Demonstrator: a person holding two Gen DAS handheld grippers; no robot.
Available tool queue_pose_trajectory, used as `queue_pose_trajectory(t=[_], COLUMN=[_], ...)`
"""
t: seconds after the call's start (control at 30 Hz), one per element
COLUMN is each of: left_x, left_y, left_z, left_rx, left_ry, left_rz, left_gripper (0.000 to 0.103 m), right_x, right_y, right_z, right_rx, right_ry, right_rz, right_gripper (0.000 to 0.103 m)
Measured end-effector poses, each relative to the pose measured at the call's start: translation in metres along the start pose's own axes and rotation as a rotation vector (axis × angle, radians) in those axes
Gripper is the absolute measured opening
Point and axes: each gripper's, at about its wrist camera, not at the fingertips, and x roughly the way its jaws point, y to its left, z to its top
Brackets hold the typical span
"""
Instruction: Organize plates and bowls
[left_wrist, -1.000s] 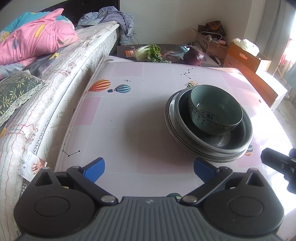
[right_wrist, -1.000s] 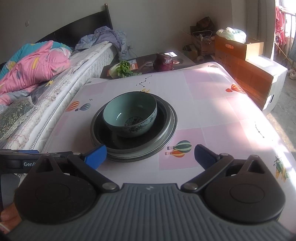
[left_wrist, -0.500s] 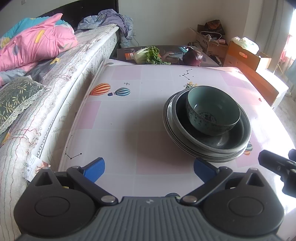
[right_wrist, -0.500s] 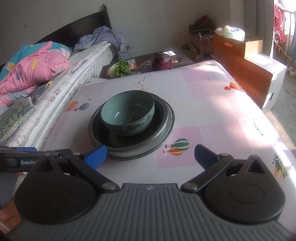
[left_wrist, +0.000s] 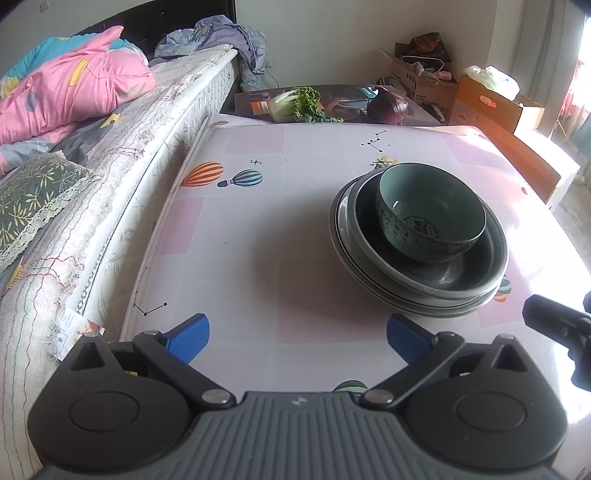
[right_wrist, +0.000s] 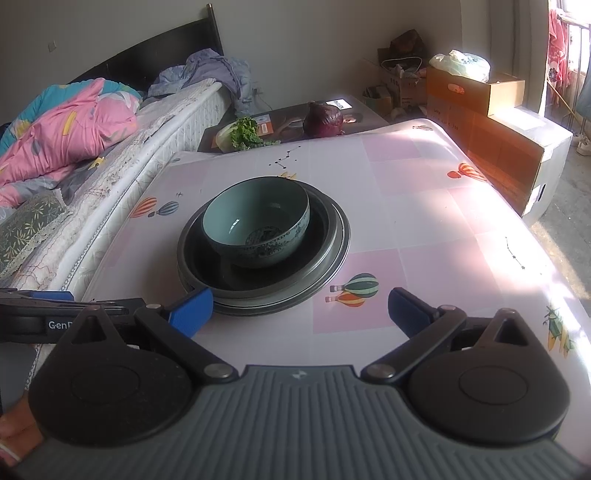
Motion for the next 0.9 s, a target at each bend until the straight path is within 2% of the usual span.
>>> queue_pose_trajectory(t=[0.9], left_x=[-0.0004], left_y=[-0.0006], left_z=[0.0008], left_rx=[0.008], left_ry=[0.008], left_rz=[-0.007], left_gripper=[0.103], right_x=[0.0018], right_y=[-0.0012], right_z=[0.0002], right_rx=[-0.003], right_ry=[0.008], right_rz=[-0.002], right_gripper=[0.102])
